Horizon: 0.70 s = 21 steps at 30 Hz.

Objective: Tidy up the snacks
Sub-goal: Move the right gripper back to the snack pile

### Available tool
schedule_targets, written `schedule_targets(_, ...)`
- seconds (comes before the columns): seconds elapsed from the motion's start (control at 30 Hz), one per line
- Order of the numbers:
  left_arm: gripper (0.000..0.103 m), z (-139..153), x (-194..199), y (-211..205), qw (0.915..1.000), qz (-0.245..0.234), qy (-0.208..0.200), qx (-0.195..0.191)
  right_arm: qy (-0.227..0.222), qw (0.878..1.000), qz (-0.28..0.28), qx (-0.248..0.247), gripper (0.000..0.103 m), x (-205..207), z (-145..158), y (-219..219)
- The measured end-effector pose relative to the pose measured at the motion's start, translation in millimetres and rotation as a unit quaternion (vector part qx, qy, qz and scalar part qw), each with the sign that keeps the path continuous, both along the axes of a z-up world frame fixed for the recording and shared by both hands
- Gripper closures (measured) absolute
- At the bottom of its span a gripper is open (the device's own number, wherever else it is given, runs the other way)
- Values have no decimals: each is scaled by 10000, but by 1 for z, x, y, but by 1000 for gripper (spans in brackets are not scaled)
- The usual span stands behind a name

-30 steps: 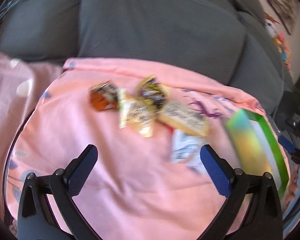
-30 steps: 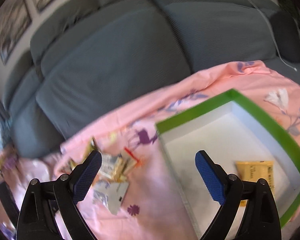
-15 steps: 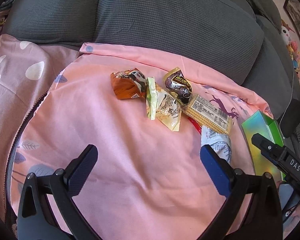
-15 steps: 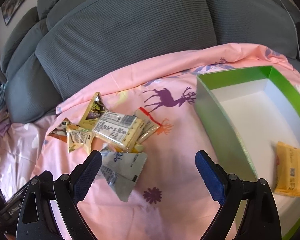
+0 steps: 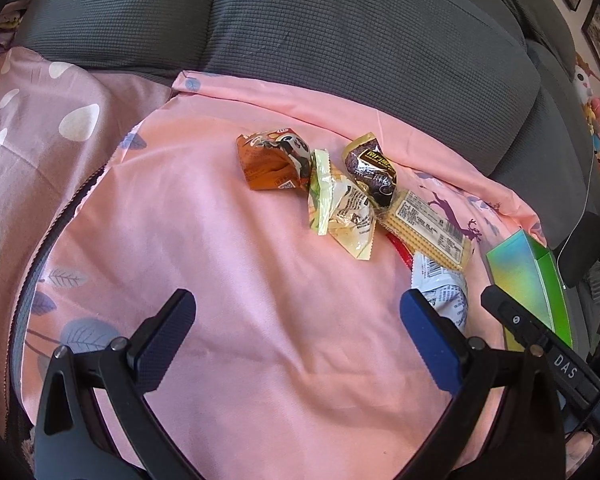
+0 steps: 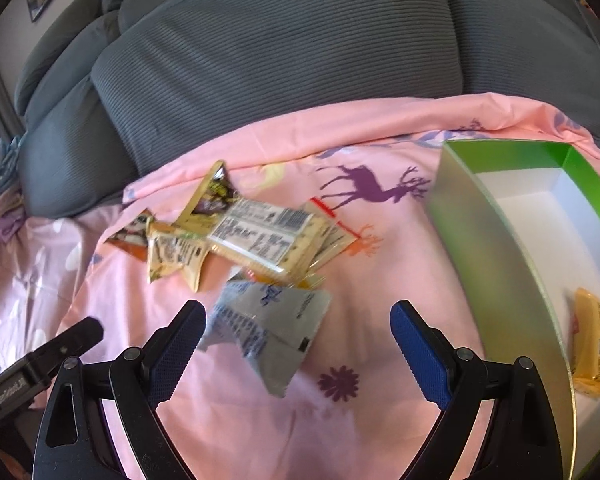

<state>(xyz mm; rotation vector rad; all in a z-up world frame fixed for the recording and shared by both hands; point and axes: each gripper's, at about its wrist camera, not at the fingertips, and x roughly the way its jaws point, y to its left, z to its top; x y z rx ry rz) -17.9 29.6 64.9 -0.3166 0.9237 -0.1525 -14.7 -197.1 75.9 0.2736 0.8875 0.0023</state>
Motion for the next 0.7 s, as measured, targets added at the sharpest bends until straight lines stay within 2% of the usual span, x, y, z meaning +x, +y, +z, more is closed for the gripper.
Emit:
schedule_targets(0.13, 1, -3, 1, 1, 10000, 22, 91, 30, -3, 9998, 50, 174, 18, 0, 1, 1)
schedule_targets(0.37, 2, -8, 3, 4, 9996, 85, 251, -34, 270, 9973, -153, 662, 35, 5, -8, -11)
schedule_targets(0.6, 3, -10, 3, 3, 9995, 71, 309, 0, 415, 9944, -184, 950, 35, 10, -12, -19)
schedule_targets(0.7, 4, -12, 4, 2, 9994, 57, 347, 37, 476, 9946, -169, 912, 35, 14, -13, -19)
